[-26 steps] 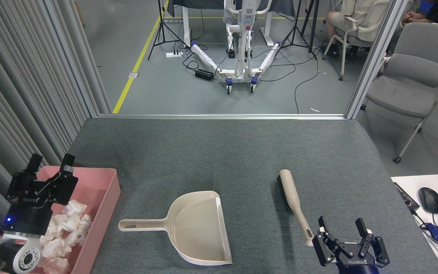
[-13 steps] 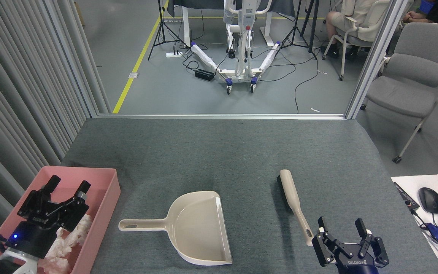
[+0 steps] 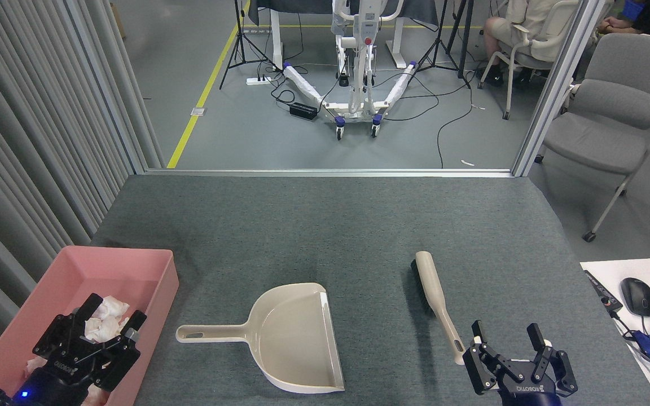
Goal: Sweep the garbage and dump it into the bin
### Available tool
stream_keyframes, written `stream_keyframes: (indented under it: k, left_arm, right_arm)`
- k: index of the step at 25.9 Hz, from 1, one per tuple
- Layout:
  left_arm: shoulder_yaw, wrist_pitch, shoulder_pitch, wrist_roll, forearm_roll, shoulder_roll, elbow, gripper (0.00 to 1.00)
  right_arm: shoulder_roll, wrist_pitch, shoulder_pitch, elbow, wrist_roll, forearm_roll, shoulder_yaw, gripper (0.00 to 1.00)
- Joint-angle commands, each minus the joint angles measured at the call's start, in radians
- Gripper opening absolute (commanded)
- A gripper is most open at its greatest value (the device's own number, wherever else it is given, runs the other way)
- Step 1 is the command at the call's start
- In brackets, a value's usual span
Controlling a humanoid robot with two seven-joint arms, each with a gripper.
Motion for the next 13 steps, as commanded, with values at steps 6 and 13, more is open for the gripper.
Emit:
stream_keyframes:
  k: [6, 13]
  left_arm:
    - [0.001, 0.076, 0.018, -0.004, -0.034, 0.000, -0.001, 0.99]
    - [0.002, 0.170, 0.047, -0.004, -0.040, 0.000, -0.012, 0.99]
  right_arm:
    - [0.000, -0.001, 0.000, 0.000, -0.001, 0.000, 0.000, 0.98]
    - [0.000, -0.001, 0.000, 0.000, -0.001, 0.000, 0.000, 0.98]
